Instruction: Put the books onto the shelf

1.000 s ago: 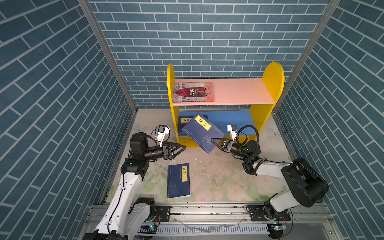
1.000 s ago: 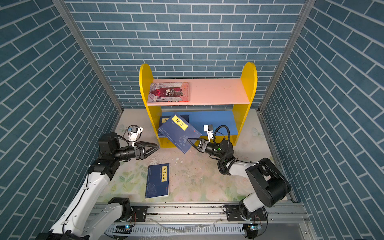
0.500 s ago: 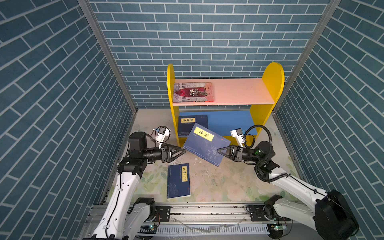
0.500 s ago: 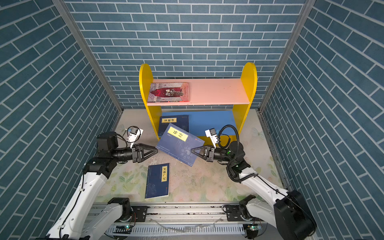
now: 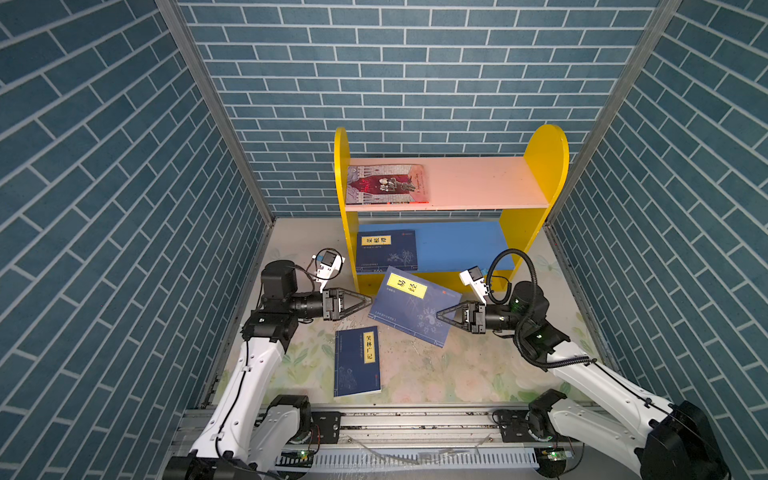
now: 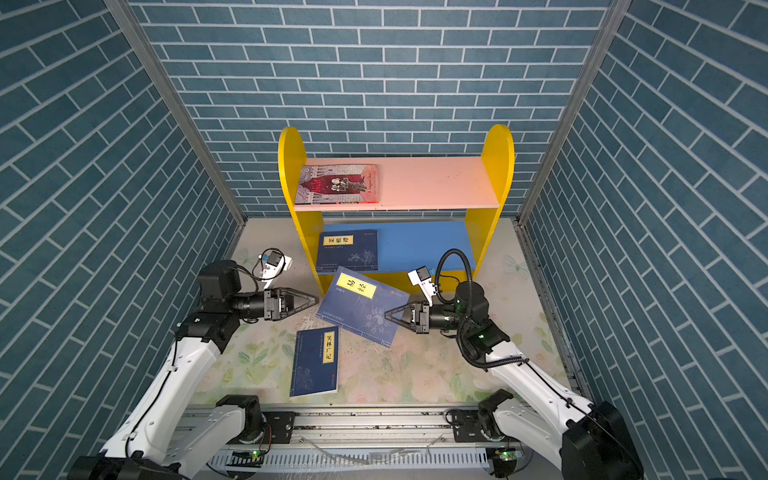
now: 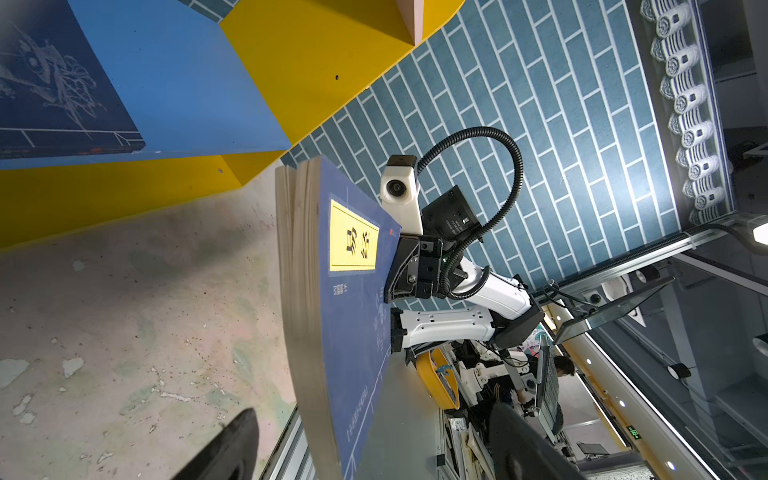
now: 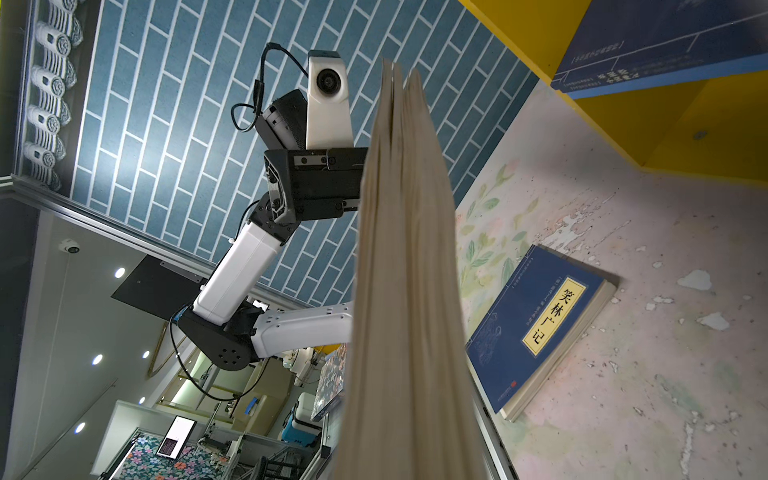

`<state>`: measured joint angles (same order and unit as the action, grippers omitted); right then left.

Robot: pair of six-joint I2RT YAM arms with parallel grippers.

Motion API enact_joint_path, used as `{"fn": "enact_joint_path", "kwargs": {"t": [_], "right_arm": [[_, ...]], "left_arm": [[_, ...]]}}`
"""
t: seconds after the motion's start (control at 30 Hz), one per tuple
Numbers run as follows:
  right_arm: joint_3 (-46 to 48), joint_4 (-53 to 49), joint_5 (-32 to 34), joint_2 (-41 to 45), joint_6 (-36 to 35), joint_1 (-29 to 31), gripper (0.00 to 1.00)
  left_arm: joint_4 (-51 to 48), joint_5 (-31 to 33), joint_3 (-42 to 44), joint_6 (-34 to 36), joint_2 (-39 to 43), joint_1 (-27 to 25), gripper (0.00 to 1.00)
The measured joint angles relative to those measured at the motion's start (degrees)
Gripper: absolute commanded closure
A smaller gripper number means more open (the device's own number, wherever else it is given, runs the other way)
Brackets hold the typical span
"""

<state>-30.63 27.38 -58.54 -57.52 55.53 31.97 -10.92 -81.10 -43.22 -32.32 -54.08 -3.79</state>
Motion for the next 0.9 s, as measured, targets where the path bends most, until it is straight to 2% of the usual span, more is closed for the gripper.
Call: {"fn": "enact_joint_path", "kwargs": {"t": [0.1,0.3,0.37,0.57,0.63,0.8,0.9], "right_arm": [[-1.0,0.0,-0.4,-1.6,0.0,0.1,1.00],[-1.7,0.6,-0.5,-4.9,-0.1,1.6,1.00],[-1.9,0.5,-0.5,-6.0,-0.1,2.4,1.00],[-4.2,1.2,-0.5,-8.5,-0.1,4.5,1.00],[-4.5,1.7,-0.4,-8.7,-0.1,5.0,1.00],[-5.7,1.9,-0.3,-9.9,-0.1,6.2,1.00],[-5.9,1.9,0.3,-10.9,-0.1,6.5,1.00]], "left_arm": [[0.7,0.4,0.1,-0.7,-1.9,-1.0,0.18],[0.7,2.2,0.1,-0.9,-3.0,-2.5,0.23],[0.7,3.2,0.1,-0.9,-3.3,-2.9,0.29],[0.8,6.3,0.1,-1.0,-3.8,-3.4,0.37],[0.9,7.1,0.2,-1.3,-3.8,-3.6,0.51],[3.3,10.2,1.7,-3.8,-3.6,-4.0,0.71],[5.6,11.1,2.4,-6.4,-3.7,-4.1,0.90]]}}
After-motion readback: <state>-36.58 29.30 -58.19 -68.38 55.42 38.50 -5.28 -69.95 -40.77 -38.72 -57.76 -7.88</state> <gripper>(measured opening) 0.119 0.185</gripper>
